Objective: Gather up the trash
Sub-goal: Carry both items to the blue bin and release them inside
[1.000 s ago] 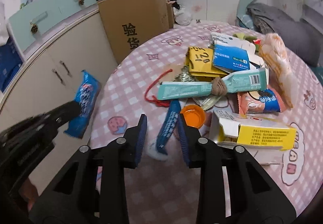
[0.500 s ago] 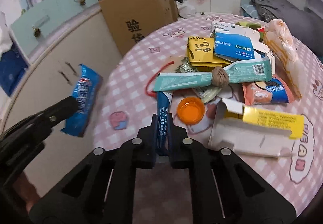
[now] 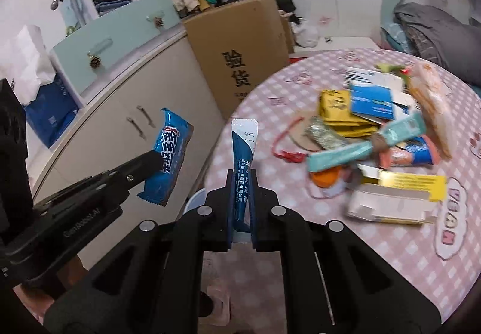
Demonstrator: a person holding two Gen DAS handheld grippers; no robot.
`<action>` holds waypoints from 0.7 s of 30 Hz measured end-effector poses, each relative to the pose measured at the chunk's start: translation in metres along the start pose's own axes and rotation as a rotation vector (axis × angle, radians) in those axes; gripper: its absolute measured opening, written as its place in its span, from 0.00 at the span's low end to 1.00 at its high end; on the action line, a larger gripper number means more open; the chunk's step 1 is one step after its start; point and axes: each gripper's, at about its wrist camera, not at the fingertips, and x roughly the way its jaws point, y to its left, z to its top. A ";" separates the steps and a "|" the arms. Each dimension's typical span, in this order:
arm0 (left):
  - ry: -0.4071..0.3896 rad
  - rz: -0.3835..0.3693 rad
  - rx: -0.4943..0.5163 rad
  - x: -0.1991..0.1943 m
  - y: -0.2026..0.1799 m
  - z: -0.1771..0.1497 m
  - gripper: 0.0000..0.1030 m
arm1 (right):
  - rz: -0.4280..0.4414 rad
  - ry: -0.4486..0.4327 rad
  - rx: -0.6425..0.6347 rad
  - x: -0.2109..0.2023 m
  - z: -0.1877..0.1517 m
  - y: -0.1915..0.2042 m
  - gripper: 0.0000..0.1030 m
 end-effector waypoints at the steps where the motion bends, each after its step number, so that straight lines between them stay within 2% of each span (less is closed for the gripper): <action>1: 0.001 0.013 -0.010 0.000 0.006 0.001 0.05 | 0.018 0.006 -0.013 0.006 0.002 0.008 0.08; 8: 0.014 0.120 -0.097 0.006 0.069 0.004 0.05 | 0.111 0.060 -0.097 0.054 0.010 0.060 0.08; 13: 0.045 0.263 -0.185 0.023 0.135 0.003 0.05 | 0.171 0.109 -0.155 0.104 0.013 0.099 0.08; 18: 0.076 0.368 -0.251 0.041 0.191 0.003 0.05 | 0.209 0.133 -0.187 0.158 0.015 0.130 0.09; 20: 0.084 0.394 -0.279 0.047 0.210 0.004 0.05 | 0.210 0.121 -0.184 0.181 0.016 0.137 0.14; 21: 0.091 0.418 -0.288 0.050 0.220 0.005 0.05 | 0.193 0.129 -0.184 0.197 0.015 0.140 0.34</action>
